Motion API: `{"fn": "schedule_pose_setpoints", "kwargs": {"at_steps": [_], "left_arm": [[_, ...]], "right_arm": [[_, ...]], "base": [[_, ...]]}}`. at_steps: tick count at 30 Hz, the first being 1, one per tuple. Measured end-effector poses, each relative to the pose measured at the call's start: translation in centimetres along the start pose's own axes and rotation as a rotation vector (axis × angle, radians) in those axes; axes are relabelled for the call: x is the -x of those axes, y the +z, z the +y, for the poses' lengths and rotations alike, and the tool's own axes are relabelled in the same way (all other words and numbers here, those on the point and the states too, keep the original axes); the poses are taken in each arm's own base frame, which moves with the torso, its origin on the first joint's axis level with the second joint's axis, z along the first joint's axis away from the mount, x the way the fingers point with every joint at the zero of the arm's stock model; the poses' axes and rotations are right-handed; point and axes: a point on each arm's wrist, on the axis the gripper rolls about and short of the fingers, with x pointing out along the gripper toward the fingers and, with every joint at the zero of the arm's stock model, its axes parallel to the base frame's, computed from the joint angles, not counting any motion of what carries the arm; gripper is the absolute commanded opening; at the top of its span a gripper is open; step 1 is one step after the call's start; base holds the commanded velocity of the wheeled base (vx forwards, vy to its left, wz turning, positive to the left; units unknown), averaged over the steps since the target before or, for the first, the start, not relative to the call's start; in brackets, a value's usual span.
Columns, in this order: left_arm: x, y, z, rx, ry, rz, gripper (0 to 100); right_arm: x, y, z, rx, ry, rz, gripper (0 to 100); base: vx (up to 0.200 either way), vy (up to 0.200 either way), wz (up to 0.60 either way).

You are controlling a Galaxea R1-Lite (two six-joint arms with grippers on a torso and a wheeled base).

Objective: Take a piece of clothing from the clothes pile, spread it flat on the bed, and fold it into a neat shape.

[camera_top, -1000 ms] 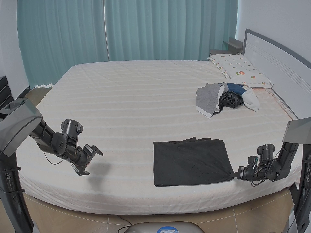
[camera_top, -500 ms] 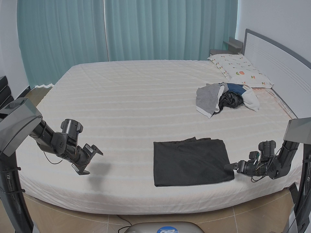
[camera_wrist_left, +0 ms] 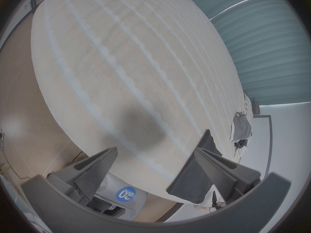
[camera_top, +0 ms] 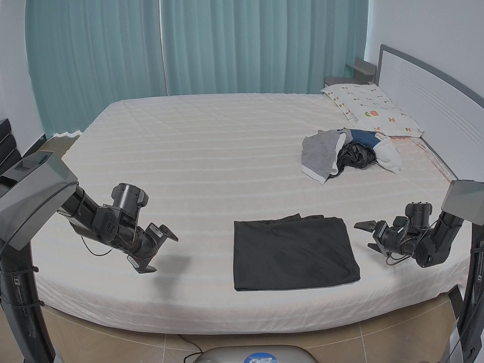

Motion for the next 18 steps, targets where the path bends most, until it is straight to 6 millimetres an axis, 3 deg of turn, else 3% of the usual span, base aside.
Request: {"fn": "schedule_pose_setpoints", "kwargs": {"at_steps": [13, 18], "left_arm": [[-0.3, -0.8, -1.0, -0.025, -0.020, 0.008, 100], [-0.7, -0.8, -1.7, -0.037, -0.032, -0.004, 100]], "right_arm": [[-1.0, -0.2, -0.5, -0.014, -0.021, 0.028, 100], [-1.2, -0.3, -0.6, -0.015, -0.022, 0.032, 100]], "base": [[0.000, -0.200, 0.00], [0.000, 0.000, 0.00]]}}
